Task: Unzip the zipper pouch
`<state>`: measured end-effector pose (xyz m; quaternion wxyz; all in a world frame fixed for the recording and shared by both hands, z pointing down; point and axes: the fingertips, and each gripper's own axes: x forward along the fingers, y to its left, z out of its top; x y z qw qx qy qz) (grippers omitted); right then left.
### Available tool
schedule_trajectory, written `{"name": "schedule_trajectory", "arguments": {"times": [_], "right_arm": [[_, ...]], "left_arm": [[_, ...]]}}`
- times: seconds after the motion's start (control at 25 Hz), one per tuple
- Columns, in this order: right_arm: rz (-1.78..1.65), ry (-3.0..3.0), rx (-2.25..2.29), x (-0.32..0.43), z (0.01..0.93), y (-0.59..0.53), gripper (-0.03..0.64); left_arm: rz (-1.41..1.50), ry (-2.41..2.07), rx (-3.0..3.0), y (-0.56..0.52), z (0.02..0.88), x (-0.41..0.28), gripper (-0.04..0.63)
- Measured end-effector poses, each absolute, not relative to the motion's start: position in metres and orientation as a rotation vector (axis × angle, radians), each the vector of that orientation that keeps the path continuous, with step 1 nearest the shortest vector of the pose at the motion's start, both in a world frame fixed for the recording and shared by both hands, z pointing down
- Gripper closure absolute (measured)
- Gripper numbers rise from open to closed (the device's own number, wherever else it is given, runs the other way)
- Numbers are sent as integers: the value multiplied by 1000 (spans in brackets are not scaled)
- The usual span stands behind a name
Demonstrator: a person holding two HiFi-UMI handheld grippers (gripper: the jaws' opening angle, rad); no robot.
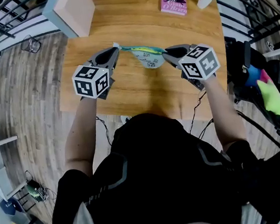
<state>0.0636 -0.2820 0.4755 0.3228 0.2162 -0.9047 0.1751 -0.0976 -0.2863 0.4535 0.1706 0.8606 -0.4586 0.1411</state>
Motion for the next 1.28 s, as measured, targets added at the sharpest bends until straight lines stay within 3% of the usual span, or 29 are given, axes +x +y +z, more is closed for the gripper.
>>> {"name": "schedule_trajectory", "arguments": {"times": [0.44, 1.28], "right_arm": [[282, -2370, 531, 21, 540, -309, 565], [720, -2181, 359, 9, 683, -207, 563]], "left_arm": [[479, -1416, 2331, -300, 513, -135, 565], [810, -1158, 2073, -201, 660, -146, 565]]}}
